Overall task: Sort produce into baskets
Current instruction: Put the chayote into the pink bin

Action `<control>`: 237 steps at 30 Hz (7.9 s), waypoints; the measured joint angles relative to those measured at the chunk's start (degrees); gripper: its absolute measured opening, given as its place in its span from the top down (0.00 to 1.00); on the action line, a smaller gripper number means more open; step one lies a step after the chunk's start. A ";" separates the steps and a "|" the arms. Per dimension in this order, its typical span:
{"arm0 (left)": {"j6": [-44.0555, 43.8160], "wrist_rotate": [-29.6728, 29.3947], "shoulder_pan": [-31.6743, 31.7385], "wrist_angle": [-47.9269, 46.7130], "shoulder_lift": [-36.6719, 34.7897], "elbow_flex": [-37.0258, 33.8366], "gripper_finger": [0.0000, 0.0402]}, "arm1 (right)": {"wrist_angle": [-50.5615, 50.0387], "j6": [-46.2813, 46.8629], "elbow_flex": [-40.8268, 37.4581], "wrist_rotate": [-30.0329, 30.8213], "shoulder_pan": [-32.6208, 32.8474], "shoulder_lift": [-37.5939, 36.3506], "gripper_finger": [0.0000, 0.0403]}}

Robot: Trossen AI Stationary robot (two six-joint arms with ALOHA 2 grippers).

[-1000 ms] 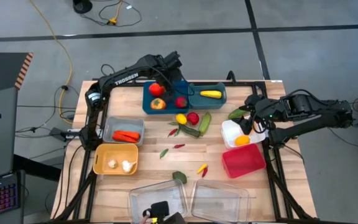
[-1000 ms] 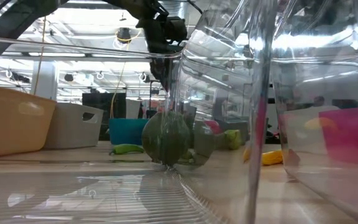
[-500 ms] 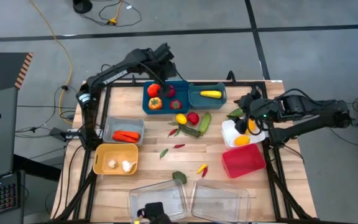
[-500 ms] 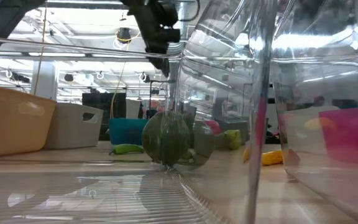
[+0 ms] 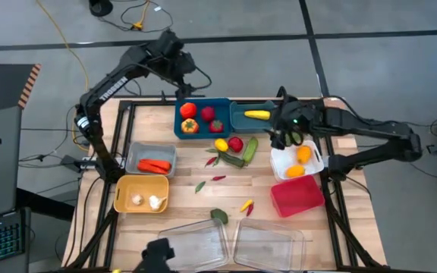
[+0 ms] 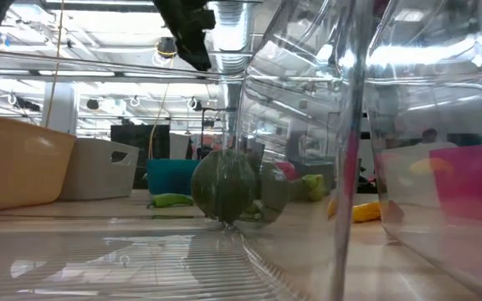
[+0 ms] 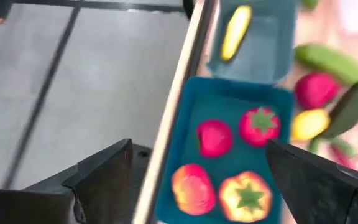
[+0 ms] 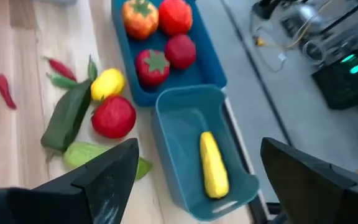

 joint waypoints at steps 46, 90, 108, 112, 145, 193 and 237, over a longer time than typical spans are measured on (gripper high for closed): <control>-18.11 6.34 -4.82 -0.50 -11.70 0.00 0.12 | 0.90 -30.24 0.00 -17.09 -4.91 36.65 0.09; -13.93 10.17 -22.95 13.10 -12.30 -12.95 0.12 | -8.09 21.60 0.00 -14.56 18.59 6.54 0.46; -22.17 1.85 -34.36 50.09 -12.34 -39.22 0.12 | -24.64 49.56 0.00 -17.78 44.41 5.07 0.45; -22.19 0.17 -36.18 50.29 -11.76 -39.43 0.12 | -25.07 49.45 0.00 -17.70 45.37 5.38 0.43; -22.14 -2.27 -38.78 50.02 -10.70 -39.43 0.12 | -27.31 43.71 0.00 -17.21 40.62 5.38 0.31; -18.70 -9.81 -34.22 49.80 -10.72 -39.41 0.12 | -29.90 18.70 0.02 -17.85 -38.83 20.66 0.31; -16.82 -9.74 -34.23 48.16 -10.74 -39.41 0.12 | -14.48 -25.90 -11.40 -12.87 -40.31 28.23 0.31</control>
